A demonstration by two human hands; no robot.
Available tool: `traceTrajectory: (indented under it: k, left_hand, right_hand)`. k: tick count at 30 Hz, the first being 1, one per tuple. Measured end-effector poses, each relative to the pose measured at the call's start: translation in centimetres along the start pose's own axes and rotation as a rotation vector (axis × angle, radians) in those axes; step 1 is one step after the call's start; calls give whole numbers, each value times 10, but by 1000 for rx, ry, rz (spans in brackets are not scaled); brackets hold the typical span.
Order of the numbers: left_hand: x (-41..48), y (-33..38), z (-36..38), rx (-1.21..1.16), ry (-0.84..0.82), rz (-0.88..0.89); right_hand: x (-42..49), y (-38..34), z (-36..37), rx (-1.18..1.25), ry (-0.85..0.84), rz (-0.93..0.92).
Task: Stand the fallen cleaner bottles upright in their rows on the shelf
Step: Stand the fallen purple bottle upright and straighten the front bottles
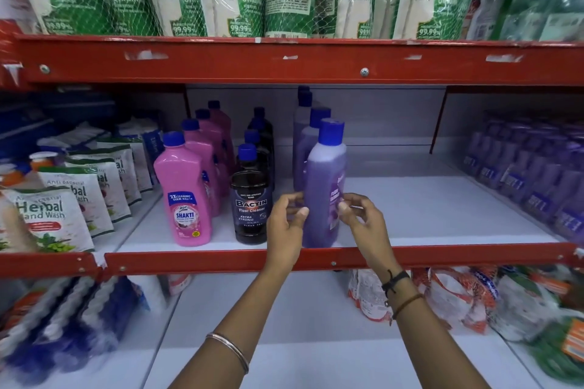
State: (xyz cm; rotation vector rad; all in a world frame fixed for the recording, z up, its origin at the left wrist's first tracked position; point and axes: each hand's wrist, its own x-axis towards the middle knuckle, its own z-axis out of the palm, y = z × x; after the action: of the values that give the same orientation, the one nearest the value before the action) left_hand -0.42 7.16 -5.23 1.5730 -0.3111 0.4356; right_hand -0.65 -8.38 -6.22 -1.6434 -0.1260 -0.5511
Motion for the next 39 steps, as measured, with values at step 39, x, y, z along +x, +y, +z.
traceTrajectory:
  k: [39]
  left_hand:
    - [-6, 26, 5, -104, -240, -165]
  right_hand:
    - [-8, -23, 5, 188, -33, 140]
